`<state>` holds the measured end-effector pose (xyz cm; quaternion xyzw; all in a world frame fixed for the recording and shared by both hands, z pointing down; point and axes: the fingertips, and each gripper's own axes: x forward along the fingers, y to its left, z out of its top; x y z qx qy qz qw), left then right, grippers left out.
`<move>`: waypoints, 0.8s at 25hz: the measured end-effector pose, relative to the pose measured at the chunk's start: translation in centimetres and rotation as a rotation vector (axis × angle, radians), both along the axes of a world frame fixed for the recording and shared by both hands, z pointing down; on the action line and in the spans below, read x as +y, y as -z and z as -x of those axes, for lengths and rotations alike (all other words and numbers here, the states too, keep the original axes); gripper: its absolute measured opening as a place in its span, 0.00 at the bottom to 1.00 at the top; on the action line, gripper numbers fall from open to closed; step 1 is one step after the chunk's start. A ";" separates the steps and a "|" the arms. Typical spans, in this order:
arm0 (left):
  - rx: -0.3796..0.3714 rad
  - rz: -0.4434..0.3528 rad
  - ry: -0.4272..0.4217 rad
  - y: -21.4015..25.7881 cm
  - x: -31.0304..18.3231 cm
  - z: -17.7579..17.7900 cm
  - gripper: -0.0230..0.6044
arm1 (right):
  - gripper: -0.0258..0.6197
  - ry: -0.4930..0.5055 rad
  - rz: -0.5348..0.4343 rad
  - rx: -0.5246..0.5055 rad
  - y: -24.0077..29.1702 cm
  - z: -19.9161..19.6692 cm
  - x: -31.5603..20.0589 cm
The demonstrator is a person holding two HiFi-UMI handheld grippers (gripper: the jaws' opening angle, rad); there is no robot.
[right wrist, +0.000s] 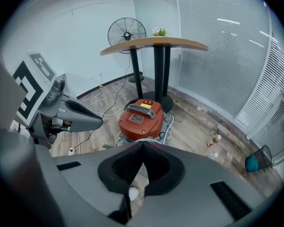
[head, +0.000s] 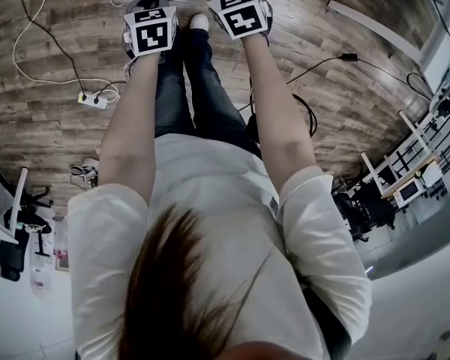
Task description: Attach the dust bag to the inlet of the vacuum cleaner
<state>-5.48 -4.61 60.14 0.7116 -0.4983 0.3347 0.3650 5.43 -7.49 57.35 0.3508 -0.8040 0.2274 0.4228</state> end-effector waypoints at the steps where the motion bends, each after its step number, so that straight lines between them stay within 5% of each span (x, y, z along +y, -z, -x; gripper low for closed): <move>1: 0.007 -0.022 0.002 0.7 -0.3 -0.1 0.06 | 0.04 0.003 -0.014 -0.003 0.6 0.1 -0.2; 20: 0.038 -0.428 -0.006 17.6 -3.0 0.0 0.06 | 0.04 -0.100 -0.292 -0.195 17.4 -0.4 -0.6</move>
